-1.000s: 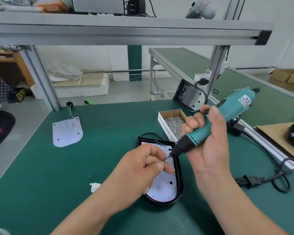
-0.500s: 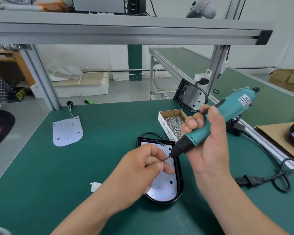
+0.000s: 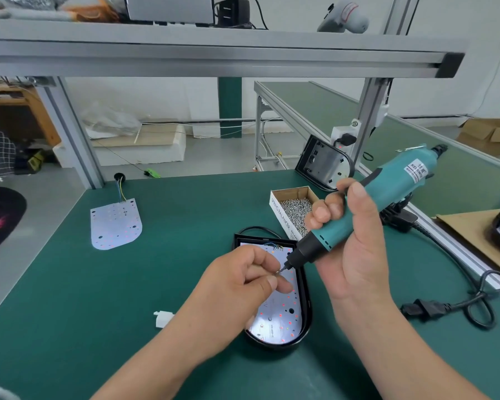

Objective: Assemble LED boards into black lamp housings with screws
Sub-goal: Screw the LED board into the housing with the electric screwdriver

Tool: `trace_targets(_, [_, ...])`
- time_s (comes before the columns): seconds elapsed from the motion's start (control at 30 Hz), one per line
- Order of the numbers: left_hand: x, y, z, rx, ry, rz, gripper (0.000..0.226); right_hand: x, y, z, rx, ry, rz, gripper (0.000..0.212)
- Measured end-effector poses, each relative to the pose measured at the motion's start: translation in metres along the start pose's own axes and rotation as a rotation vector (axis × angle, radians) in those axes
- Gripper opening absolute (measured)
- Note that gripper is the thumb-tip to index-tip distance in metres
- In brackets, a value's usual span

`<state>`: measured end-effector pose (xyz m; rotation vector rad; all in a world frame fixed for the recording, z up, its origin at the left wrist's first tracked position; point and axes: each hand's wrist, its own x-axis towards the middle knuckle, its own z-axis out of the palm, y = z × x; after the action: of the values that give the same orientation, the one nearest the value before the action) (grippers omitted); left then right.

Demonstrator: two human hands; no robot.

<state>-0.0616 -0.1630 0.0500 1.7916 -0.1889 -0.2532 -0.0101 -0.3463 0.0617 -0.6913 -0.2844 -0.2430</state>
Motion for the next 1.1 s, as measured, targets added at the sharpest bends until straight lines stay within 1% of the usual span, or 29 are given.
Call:
trace_targets(0.2, [0.001, -0.004, 0.002, 0.062, 0.046, 0.01, 0.018, 0.002, 0.006, -0.002, -0.004, 0.087, 0.035, 0.013])
trace_targets(0.33, [0.001, -0.005, 0.002, 0.099, 0.044, 0.021, 0.024, 0.002, 0.008, -0.003, 0.026, 0.103, 0.032, 0.015])
trace_targets(0.6, [0.0, -0.003, 0.002, 0.038, 0.014, 0.004, 0.024, 0.004, 0.01, -0.004, 0.094, 0.167, 0.048, 0.018])
trace_targets(0.83, [0.001, -0.003, 0.0, 0.02, 0.031, 0.034, 0.037, 0.007, 0.007, -0.005, 0.128, 0.224, 0.057, 0.016])
trace_targets(0.9, [0.004, -0.003, -0.004, 0.068, 0.129, 0.067, 0.034, 0.008, 0.005, -0.006, 0.129, 0.246, 0.054, 0.017])
trace_targets(0.97, [0.01, -0.006, -0.014, 0.115, 0.33, 0.064, 0.024, 0.008, 0.003, -0.006, 0.135, 0.259, 0.051, 0.016])
trace_targets(1.0, [0.014, -0.007, -0.02, 0.15, 0.421, 0.034, 0.021, 0.008, 0.002, -0.007, 0.139, 0.264, 0.047, 0.016])
trace_targets(1.03, [0.018, -0.009, -0.026, 0.198, 0.476, -0.015, 0.028, 0.009, 0.0, -0.007, 0.143, 0.268, 0.042, 0.016])
trace_targets(1.07, [0.021, -0.011, -0.03, 0.256, 0.487, -0.081, 0.04, 0.009, 0.0, -0.006, 0.145, 0.269, 0.041, 0.016])
trace_targets(1.1, [0.024, -0.013, -0.033, 0.336, 0.455, -0.154, 0.058, 0.009, 0.0, -0.006, 0.146, 0.269, 0.039, 0.015])
